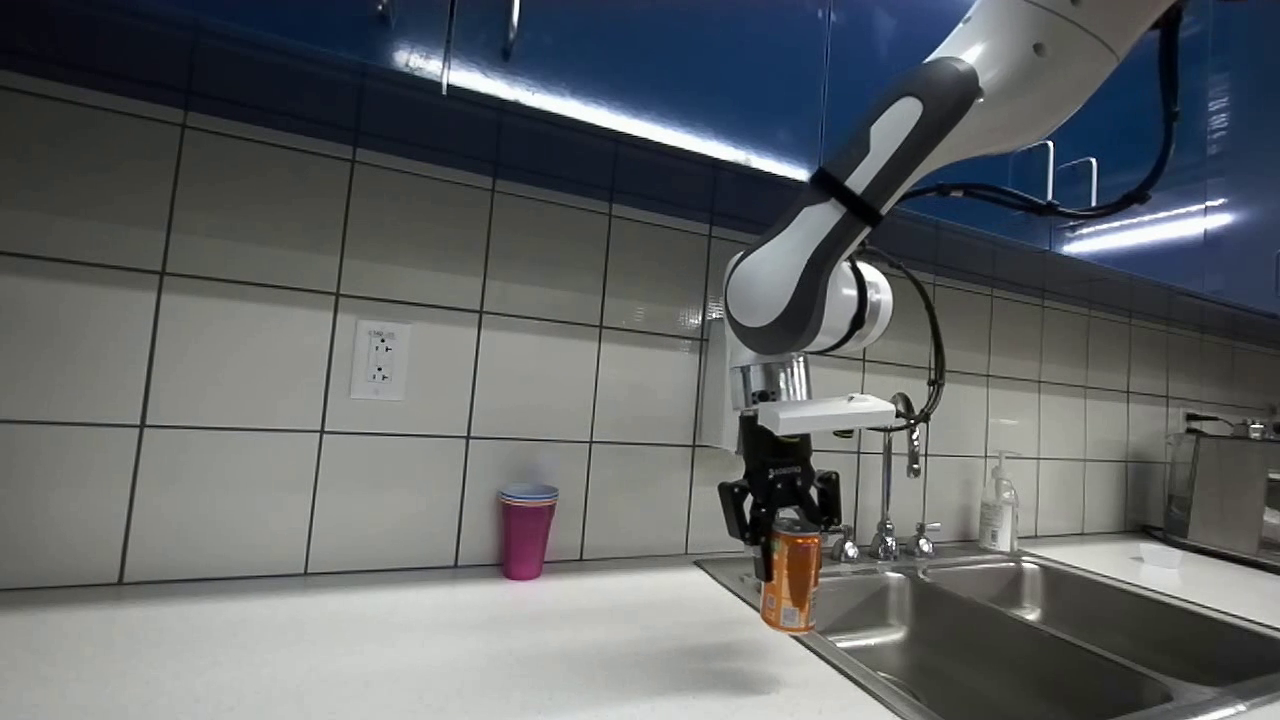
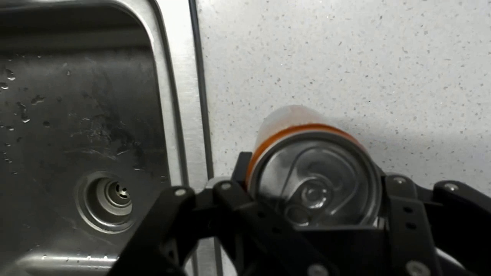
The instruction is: Put the can inside the sink
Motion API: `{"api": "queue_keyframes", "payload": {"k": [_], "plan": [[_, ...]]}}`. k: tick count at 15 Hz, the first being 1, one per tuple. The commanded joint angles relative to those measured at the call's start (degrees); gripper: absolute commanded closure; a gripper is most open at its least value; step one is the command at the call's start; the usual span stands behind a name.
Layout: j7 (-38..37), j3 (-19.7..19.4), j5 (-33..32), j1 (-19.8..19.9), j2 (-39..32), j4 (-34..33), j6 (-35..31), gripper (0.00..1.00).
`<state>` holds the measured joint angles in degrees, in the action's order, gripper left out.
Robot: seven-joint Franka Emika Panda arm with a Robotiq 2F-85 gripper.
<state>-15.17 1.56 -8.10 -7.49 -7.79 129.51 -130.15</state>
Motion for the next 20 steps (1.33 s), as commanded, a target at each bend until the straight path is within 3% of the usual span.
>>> {"api": "queue_keyframes", "payload": {"k": [1,10,20], "plan": [[-0.24,-0.40,0.83,1.96,4.87,3.49,1.42,0.61],[-1.74,-3.90,0.52,6.50,7.17,7.17,0.91,0.61],[-4.99,-8.70,-0.67,11.38,4.80,4.84,0.84,0.61]]}}
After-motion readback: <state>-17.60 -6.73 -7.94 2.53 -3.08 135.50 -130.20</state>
